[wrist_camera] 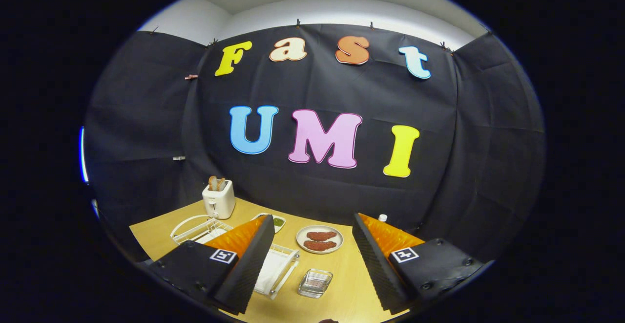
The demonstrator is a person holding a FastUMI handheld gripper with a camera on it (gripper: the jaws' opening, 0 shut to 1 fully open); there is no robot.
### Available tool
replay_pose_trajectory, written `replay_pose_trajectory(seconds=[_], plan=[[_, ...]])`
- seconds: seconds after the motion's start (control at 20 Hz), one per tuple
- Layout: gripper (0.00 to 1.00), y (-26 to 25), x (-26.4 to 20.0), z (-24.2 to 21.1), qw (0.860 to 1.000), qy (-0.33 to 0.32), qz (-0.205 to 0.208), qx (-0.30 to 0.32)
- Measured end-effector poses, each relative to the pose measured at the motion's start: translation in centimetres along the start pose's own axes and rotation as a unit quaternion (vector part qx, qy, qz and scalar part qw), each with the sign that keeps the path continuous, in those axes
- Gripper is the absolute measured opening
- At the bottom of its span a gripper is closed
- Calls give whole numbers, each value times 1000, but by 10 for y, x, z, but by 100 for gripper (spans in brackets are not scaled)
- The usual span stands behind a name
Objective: Take the plate from the dish rack, then take the spoon from the basket and place it into the plate.
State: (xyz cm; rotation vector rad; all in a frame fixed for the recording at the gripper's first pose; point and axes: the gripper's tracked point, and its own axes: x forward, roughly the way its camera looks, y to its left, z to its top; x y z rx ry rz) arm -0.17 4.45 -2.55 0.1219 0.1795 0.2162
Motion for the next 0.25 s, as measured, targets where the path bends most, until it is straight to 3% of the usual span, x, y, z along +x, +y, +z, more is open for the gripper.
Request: replay_pose_trajectory(seconds=[0.25], plan=[[98,-7,-5,-7,1000,1,14,5]])
